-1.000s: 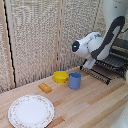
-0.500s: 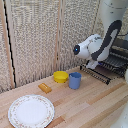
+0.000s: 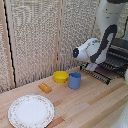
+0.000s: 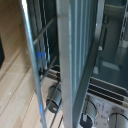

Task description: Position your gripper near the tray handle while precisely lining it up. Firmly yet gently grip the handle, ensuring a strong hold. Slide the tray into the oven in a steady manner until it's entirely inside. Relinquish the handle as it sits within the oven and extract your gripper with care.

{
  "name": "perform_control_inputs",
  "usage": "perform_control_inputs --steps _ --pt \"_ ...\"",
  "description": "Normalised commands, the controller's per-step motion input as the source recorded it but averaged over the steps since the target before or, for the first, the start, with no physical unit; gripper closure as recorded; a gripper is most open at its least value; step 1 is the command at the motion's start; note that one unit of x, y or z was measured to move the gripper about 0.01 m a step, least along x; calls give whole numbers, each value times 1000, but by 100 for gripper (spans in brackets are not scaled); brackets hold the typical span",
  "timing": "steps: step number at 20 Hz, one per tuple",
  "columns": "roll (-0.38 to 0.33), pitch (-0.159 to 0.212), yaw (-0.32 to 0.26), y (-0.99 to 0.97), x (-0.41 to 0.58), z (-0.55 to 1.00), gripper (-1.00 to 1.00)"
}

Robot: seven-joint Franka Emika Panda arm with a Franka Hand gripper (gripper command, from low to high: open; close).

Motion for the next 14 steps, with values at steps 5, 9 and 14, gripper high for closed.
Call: perform_control_inputs --steps 5,9,14 --pt "-4 0 0 -10 0 -2 100" --pt "-35 2 2 0 0 -26 100" --pt "-11 14 33 -34 -59 -5 100"
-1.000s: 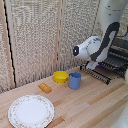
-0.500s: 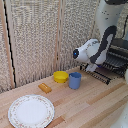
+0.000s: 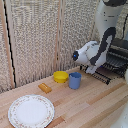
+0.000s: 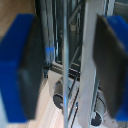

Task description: Position your gripper near the tray handle while precisely lining it up. Firmly yet gently grip the handle, ensuring a strong hold. Slide the tray into the oven in a steady manner until it's entirely inside. Relinquish the handle as it sits within the oven and extract your gripper with care.

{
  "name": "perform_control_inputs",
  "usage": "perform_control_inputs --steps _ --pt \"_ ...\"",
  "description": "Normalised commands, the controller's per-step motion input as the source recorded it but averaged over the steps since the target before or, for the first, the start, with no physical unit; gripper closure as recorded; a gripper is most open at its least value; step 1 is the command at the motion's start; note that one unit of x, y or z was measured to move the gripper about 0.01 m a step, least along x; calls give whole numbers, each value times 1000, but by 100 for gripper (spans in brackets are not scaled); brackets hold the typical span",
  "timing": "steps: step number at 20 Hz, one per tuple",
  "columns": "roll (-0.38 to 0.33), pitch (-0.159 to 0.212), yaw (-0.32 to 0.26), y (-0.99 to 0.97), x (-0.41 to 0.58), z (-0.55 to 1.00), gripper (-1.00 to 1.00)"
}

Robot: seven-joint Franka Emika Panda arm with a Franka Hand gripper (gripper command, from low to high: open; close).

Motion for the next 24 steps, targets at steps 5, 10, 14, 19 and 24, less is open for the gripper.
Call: perform_control_inputs --steps 5,10,14,19,24 --pt "32 36 68 -159 -62 51 100" --pt "156 16 13 -642 -61 462 100" --pt "176 0 0 -789 0 708 100" --pt "156 0 0 -768 0 789 100" --pt "147 3 0 -871 0 727 100"
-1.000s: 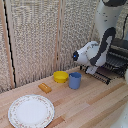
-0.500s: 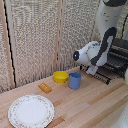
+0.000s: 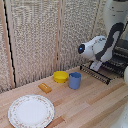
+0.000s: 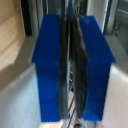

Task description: Position your gripper near the tray handle while precisely lining it up. Firmly yet gently grip the handle, ensuring a strong hold. Slide the tray into the oven in a steady manner until it's entirely inside. Relinquish the handle as it sits within the oven and extract your gripper with care.

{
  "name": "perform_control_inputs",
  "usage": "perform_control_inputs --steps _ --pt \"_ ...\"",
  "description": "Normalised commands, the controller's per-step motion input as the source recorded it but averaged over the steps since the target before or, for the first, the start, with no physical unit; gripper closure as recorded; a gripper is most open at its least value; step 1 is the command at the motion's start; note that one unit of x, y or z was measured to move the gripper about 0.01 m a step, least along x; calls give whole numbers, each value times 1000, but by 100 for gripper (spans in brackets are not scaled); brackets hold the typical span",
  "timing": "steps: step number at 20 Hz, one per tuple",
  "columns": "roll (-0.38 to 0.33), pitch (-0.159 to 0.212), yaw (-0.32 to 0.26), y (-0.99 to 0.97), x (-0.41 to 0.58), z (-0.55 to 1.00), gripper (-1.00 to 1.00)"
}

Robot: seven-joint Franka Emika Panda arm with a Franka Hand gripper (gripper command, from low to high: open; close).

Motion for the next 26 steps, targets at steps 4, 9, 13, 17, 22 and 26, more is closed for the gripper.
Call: perform_control_inputs --steps 4,9,13,17,22,26 --pt "91 1 0 -986 -11 487 100" --pt "15 0 0 -1000 -46 330 100" --pt "-1 0 0 -944 -17 254 100" --pt "-3 -1 -20 -376 0 66 -100" --pt "-1 -6 -29 -5 -3 167 -100" --pt "50 0 0 8 51 361 -100"
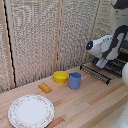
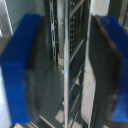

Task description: Position your gripper near the tray handle while precisely lining it up. Firmly yet gently grip the handle, ensuring a strong hold. Slide the tray into the oven in a steady manner until it's entirely inside. Relinquish the handle as it sits within the oven and extract your gripper with care.

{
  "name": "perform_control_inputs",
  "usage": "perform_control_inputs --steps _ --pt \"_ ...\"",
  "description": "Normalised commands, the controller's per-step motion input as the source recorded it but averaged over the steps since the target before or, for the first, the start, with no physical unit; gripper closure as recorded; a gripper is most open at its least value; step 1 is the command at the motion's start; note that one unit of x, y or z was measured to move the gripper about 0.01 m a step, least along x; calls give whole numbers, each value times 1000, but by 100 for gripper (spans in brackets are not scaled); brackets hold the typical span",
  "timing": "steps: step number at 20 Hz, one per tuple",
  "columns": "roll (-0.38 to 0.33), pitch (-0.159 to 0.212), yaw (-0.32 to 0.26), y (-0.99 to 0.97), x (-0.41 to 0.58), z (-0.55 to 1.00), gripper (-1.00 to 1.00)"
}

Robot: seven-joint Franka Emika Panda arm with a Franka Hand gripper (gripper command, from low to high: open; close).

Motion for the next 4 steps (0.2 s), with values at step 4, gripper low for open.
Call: perform_control_inputs --steps 4 --pt "32 -1 -33 256 180 316 -100"
